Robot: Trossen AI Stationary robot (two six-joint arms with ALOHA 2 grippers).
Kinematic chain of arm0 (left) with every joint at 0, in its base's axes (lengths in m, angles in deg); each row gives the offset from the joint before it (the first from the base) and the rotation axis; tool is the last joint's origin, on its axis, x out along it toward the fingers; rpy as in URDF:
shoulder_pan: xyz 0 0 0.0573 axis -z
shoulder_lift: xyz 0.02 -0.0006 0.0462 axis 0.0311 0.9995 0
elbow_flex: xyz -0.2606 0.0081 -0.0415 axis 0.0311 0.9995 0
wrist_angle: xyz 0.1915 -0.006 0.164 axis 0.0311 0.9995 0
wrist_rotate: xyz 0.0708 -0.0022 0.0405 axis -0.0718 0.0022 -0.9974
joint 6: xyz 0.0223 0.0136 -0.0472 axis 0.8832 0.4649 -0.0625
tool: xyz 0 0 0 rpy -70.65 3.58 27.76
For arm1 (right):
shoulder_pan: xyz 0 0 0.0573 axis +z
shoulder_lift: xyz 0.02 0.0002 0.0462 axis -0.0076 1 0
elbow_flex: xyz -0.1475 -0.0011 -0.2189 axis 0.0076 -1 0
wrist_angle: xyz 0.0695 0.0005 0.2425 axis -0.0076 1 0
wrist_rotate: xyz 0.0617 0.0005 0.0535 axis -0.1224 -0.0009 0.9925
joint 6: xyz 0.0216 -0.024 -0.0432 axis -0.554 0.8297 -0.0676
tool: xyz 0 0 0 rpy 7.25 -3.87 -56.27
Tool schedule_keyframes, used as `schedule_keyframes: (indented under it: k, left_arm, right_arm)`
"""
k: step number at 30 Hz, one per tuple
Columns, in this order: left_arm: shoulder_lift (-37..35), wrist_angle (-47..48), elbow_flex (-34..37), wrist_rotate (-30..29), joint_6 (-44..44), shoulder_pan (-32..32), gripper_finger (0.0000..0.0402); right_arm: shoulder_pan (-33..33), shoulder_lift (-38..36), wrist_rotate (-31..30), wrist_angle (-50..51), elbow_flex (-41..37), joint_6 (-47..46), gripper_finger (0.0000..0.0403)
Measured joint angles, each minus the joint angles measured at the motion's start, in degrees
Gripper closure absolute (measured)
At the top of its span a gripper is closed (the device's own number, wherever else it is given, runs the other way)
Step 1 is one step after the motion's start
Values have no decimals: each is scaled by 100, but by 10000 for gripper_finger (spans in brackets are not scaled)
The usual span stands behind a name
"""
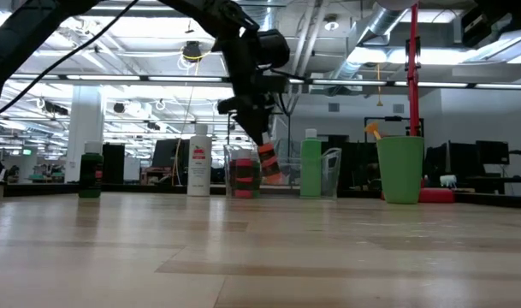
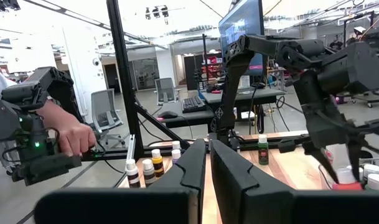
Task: Pick & Place Paint Supplies
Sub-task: Put the small orange paint bottle into the transparent bin
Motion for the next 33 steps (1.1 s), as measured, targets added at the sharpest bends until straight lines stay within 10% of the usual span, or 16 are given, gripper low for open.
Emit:
schedule_keyframes:
  k: [33]
  left_arm:
    - [267, 14, 43, 319, 486, -28, 253]
  right_arm:
    - [0, 1, 0, 7, 0, 0, 381]
